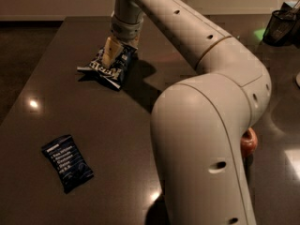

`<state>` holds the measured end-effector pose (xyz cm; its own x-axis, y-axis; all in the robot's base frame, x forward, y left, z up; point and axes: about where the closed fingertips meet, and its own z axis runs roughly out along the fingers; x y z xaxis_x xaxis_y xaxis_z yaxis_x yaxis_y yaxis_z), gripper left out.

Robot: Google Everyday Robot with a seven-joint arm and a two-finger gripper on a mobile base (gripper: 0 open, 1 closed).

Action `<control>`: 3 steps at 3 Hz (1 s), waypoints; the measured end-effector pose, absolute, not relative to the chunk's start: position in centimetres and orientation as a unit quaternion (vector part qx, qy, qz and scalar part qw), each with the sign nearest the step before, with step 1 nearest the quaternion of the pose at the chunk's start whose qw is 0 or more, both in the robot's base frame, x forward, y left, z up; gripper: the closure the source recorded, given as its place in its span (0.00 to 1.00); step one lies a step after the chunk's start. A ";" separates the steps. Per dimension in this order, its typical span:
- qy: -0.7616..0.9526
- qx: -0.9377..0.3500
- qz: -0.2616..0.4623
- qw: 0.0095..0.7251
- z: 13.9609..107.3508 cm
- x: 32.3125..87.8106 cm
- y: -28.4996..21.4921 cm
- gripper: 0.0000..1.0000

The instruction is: Pick blue chip bag

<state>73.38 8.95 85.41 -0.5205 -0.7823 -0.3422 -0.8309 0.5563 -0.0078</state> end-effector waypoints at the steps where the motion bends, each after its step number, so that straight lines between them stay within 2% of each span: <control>1: 0.861 -0.475 0.087 0.159 86.4 72.4 8.9 0.57; 3: 0.837 -0.505 0.103 0.187 90.1 70.0 9.0 1.00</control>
Offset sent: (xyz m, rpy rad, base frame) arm -0.0452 -0.0034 0.0606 0.0754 -0.0558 0.1183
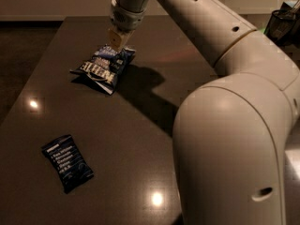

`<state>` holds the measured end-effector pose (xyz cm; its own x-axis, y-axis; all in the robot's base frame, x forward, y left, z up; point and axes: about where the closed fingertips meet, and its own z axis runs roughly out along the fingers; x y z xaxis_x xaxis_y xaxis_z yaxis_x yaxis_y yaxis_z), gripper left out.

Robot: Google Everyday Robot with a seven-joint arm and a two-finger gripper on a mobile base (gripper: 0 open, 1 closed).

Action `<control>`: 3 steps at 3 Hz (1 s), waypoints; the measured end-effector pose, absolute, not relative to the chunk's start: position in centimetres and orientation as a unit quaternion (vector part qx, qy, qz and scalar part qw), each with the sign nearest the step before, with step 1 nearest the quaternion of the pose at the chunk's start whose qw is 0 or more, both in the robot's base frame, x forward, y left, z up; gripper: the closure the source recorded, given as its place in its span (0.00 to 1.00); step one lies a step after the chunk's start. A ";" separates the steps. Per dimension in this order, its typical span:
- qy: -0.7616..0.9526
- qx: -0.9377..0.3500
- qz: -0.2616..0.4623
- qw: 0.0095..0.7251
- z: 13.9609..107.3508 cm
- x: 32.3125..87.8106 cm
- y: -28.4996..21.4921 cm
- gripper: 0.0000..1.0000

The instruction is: Pick blue chip bag

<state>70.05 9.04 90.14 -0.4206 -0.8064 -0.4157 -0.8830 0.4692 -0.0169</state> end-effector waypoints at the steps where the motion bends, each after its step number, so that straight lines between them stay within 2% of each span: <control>1: 0.824 -0.518 0.106 0.201 92.0 69.3 9.0 1.00; 3: 0.817 -0.526 0.106 0.209 92.4 69.1 9.2 0.59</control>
Offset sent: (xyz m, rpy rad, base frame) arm -0.0154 -0.0064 0.0377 0.0271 -0.0732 0.0655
